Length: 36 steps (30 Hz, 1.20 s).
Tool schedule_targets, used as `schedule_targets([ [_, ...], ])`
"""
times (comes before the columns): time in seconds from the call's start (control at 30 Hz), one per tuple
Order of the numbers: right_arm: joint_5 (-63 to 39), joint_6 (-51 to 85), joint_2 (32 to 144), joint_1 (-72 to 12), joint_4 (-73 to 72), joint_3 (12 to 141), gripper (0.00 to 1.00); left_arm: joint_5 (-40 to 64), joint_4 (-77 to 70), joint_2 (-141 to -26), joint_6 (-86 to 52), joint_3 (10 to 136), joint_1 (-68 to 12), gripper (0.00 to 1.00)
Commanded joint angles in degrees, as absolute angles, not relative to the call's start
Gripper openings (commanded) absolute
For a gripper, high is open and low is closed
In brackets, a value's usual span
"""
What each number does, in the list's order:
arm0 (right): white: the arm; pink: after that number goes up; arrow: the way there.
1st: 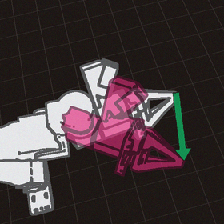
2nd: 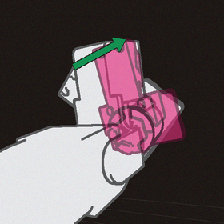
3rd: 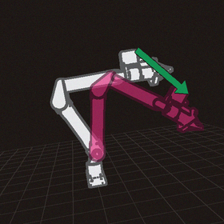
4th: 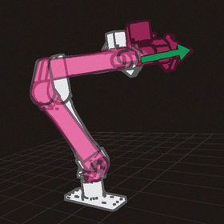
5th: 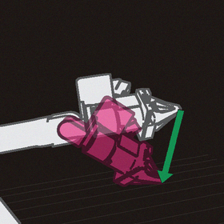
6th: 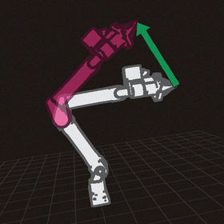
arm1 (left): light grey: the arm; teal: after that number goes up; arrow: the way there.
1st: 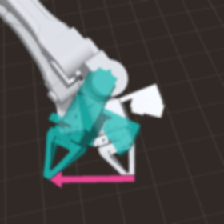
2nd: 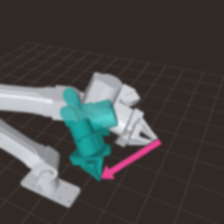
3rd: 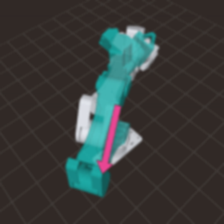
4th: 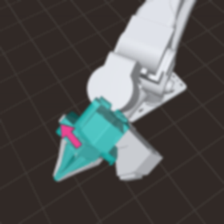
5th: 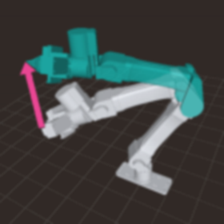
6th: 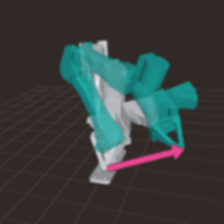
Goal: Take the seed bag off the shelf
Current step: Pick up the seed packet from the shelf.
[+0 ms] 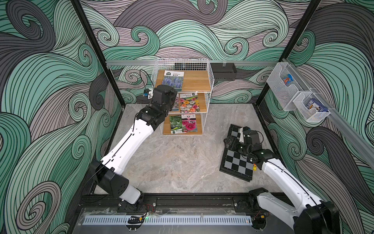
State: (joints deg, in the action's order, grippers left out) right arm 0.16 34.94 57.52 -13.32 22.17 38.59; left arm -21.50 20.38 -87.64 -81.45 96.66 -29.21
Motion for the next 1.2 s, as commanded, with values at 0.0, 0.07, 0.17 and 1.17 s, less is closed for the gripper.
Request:
schedule_targets([
  [0.0,-0.30,35.07,56.47,-13.80,22.08,38.00,0.99,-19.56,21.35,-88.84,-79.26,100.69,-28.36,0.50],
  [0.07,-0.30,35.03,56.35,-13.82,22.11,37.80,0.99,-18.62,22.15,-89.56,-78.39,102.32,-28.29,0.47],
  [0.17,-0.33,35.07,56.07,-13.89,22.14,37.47,0.99,-18.37,22.26,-89.22,-78.66,102.19,-28.28,0.45],
  [1.17,-1.14,33.84,56.52,-14.07,21.81,36.92,0.99,-17.10,21.77,-86.03,-81.03,99.48,-27.35,0.14],
])
